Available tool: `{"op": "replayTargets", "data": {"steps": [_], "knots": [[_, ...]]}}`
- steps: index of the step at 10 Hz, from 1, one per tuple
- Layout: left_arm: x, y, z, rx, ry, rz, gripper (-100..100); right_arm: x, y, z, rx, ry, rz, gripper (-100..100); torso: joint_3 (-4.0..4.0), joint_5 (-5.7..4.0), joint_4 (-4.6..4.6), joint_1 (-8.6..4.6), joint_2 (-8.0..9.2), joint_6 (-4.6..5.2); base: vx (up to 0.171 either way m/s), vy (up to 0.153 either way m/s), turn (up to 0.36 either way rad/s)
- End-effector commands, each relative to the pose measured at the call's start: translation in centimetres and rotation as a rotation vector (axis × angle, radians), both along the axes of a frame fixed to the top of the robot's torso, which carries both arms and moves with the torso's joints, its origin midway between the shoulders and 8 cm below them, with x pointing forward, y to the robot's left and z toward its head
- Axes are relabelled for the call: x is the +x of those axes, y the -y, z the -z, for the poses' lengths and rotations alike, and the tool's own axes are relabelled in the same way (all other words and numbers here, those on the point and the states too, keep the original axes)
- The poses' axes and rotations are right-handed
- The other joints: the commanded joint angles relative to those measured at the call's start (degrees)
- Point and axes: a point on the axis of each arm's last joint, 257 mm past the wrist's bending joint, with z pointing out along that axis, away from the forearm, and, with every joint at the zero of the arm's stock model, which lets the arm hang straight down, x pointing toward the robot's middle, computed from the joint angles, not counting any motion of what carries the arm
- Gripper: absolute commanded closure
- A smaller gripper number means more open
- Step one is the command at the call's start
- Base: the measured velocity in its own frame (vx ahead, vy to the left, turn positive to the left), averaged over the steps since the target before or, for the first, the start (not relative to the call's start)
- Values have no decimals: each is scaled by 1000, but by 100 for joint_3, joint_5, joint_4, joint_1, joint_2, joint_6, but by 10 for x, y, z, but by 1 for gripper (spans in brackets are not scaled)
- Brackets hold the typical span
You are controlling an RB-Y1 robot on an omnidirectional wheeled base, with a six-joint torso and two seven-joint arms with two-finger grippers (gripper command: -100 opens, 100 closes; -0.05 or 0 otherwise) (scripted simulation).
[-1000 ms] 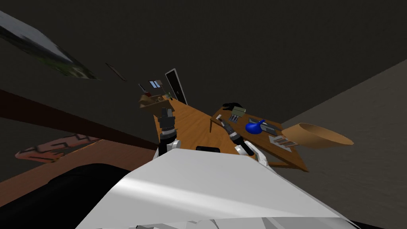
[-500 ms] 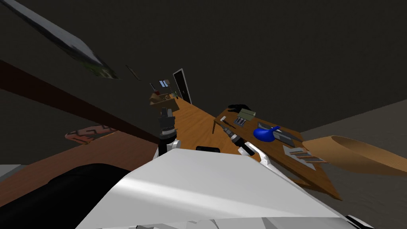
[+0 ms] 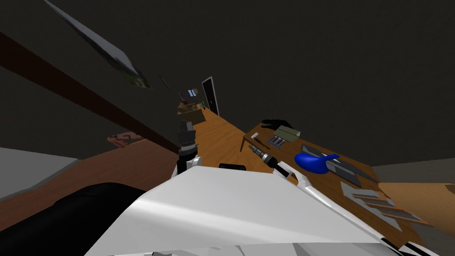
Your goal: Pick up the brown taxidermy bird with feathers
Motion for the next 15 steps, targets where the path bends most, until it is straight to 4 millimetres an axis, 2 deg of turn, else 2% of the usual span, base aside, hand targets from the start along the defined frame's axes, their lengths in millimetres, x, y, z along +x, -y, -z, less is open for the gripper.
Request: {"op": "replayTargets", "data": {"steps": [1, 2, 3, 5, 7, 9, 10, 12, 13, 15], "knots": [[0, 0, 0, 0, 0, 0, 0, -7, 27, 22, -110, -29, -12, -100, 0, 0, 0, 0, 0, 0, 75, -20, 275], [0, 0, 0, 0, 0, 0, 0, -14, 49, 42, -200, -55, -20, -100, -2, 0, 0, -2, -5, -7, 121, -36, 349], [0, 0, 0, 0, 0, 0, 0, -17, 62, 48, -225, -71, -11, -100, -9, -1, -3, -7, -18, -5, 102, -40, 103], [0, 0, 0, 0, 0, 0, 0, -34, 113, 77, -408, -121, -31, -100, -6, 0, -1, -5, -11, -4, 108, -45, 280], [0, 0, 0, 0, 0, 0, 0, -36, 120, 80, -418, -129, -24, -100, -9, -2, -3, -6, -15, 0, 66, -30, 54], [0, 0, 0, 0, 0, 0, 0, -56, 170, 99, -585, -177, -47, -100, 2, 1, 2, 2, 2, -3, 70, -35, 262], [0, 0, 0, 0, 0, 0, 0, -58, 177, 102, -594, -187, -39, -100, -4, 0, 0, -3, -8, -6, 77, -60, 157], [0, 0, 0, 0, 0, 0, 0, -83, 227, 117, -745, -243, -60, -100, -4, -1, -1, -5, -8, -1, 97, -59, 216], [0, 0, 0, 0, 0, 0, 0, -84, 230, 118, -748, -247, -57, -100, -9, -3, -3, -11, -17, -3, 89, -70, 117], [0, 0, 0, 0, 0, 0, 0, -113, 273, 130, -874, -309, -81, -100, -5, -1, -1, -3, -9, -1, 77, -50, 209]]}}
